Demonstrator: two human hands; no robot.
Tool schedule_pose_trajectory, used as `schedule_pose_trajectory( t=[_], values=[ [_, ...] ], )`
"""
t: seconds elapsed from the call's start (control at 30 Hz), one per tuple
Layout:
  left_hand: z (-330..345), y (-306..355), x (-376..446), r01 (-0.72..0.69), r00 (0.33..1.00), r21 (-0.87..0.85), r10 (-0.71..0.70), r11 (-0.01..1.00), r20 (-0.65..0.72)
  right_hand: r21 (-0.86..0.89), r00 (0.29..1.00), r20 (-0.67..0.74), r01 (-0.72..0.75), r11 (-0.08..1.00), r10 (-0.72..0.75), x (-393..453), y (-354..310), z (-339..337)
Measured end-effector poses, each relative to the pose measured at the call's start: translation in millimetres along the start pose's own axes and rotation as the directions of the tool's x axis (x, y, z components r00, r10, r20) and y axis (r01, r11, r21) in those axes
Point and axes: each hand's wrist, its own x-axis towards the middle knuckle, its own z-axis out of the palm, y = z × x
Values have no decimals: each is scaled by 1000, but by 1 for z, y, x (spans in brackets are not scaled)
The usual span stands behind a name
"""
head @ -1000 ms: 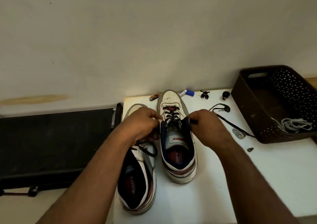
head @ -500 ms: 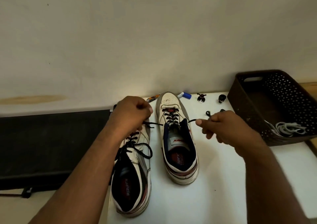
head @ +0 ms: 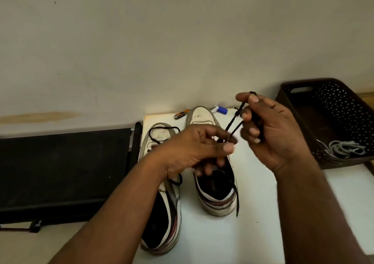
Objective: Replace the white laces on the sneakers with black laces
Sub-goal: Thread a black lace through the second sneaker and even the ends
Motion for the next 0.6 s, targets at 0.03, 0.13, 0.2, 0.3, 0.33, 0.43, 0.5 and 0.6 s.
schedule_pose_trajectory(
  t=[0.03, 0.13, 0.2, 0.3, 0.33, 0.43, 0.5, 0.6],
  values=[
    [-8, -1, -1, 18, 997, 49, -14, 999, -75, -48, 996, -80, 20, 999, -23, 4, 1, -7],
    [-34, -3, -6, 43, 951, 84, -15, 996, -308, -330, 946, -312, -20, 944, -90, 13, 5, -28],
    [-42, -5, -8, 17, 908, 48, 5, 999, -419, -674, 908, -392, -174, 718, -147, 15, 9, -38],
    [-37, -6, -4, -23, 880, 45, 42, 999, -472, -897, 908, -347, -248, 365, -236, 10, 11, -30],
    [-33, -7, -2, -30, 882, 60, 54, 998, -468, -878, 938, -282, -167, 448, -201, 7, 10, -21],
    [-26, -6, 2, -54, 888, 62, 76, 997, -454, -642, 995, 45, -39, 765, 88, 3, 16, 2],
    [-27, -5, 2, -51, 892, 69, 77, 996, -446, -635, 988, 136, 28, 772, 76, 3, 23, 6],
    [-34, -8, -3, -32, 892, 110, 78, 993, -446, -746, 986, -14, 99, 658, -164, 11, 24, -3]
  ],
)
